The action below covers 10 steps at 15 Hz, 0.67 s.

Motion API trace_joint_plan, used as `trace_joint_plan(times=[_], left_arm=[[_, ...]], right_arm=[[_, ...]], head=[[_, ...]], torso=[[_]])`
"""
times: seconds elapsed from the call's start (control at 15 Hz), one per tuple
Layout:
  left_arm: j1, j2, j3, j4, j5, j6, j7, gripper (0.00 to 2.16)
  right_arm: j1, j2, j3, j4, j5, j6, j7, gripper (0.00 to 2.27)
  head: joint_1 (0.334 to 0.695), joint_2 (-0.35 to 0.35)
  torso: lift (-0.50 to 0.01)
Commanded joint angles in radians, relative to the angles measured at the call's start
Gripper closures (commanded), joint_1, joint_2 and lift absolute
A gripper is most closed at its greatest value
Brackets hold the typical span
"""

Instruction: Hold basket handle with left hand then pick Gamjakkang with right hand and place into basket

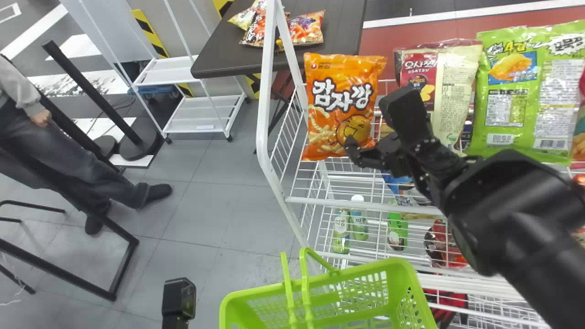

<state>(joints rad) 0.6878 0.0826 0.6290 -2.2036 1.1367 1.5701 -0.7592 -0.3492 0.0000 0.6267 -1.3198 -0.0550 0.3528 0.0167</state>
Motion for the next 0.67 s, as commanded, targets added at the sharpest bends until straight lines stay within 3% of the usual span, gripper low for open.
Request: trace_joint_plan(times=[0.0,0.6], left_arm=[[-0.001,-0.001,0.003,0.002,0.0,0.001,0.0,2.15],[-0.001,-0.003,0.006,0.004,0.0,0.001,-0.002,2.15]], right_arm=[[-0.074,0.001,0.042,0.087,0.0,-0.022,0.02,0.03],[-0.142,0.001,0.076,0.162,-0.052,-0.096,0.1,0.0]], head=[[0.695,0.35],[0.695,0.35]], torso=[[-0.018],[-0.018]])
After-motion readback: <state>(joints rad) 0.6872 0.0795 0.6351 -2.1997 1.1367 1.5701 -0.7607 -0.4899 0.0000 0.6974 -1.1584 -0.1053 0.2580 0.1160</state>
